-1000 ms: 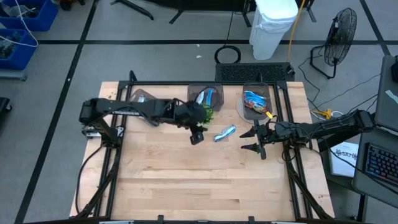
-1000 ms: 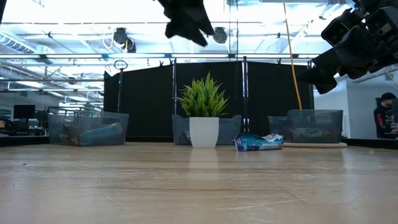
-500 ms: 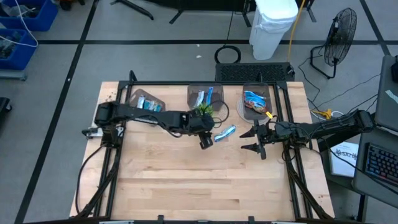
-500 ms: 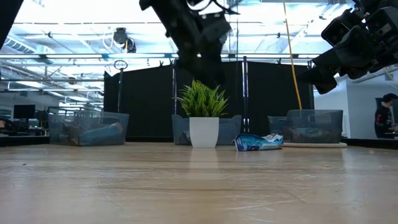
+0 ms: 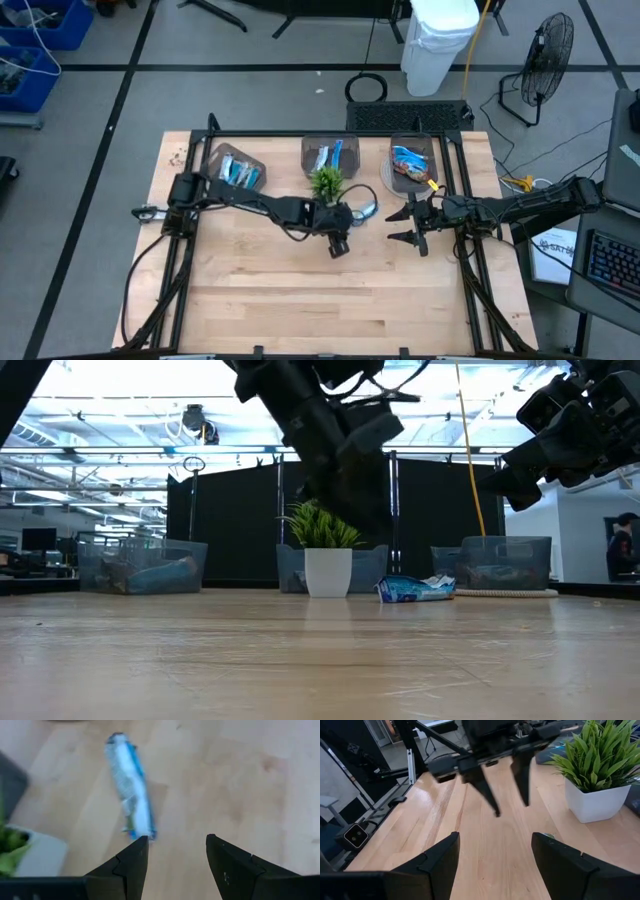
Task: Pick and place Granola Bars by type
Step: Put the blue granola bar into the middle black bin
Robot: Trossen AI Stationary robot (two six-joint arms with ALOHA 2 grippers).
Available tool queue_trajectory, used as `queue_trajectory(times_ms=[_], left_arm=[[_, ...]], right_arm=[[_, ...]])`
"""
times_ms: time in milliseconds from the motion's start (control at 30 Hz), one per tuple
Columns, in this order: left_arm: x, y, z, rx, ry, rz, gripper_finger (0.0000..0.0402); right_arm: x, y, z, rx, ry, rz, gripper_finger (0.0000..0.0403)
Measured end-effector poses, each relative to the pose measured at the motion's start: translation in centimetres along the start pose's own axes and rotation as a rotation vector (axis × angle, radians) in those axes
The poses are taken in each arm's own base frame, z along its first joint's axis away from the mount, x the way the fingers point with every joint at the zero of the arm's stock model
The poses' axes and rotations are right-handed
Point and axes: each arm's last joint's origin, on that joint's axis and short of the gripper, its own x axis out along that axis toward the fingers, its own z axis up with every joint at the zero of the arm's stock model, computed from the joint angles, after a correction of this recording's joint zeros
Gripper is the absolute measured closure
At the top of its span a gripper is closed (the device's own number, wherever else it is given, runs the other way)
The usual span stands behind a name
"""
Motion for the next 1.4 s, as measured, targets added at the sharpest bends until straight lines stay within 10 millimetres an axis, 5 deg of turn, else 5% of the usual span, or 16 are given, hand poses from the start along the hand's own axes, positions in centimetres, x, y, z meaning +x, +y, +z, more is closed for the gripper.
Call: queue_trajectory(times_ms=[467, 1100, 1400], left_arm=[[2.9, -2.5, -2.2, 0.062, 0.03, -0.02, 0.0199], [4.0, 2.0, 0.7, -0.097, -0.133, 0.048, 0.0199], [6.5, 1.7, -0.9, -0.086, -0.055, 0.041, 0.0199]], right_arm=[[0.0, 0.0, -0.1, 0.0, 0.006, -0.001, 0.0165], [0.0, 0.0, -0.1, 0.0, 0.007, -0.002, 0.0165], [0.0, 0.0, 0.0, 0.0, 0.002, -0.001, 0.0165]])
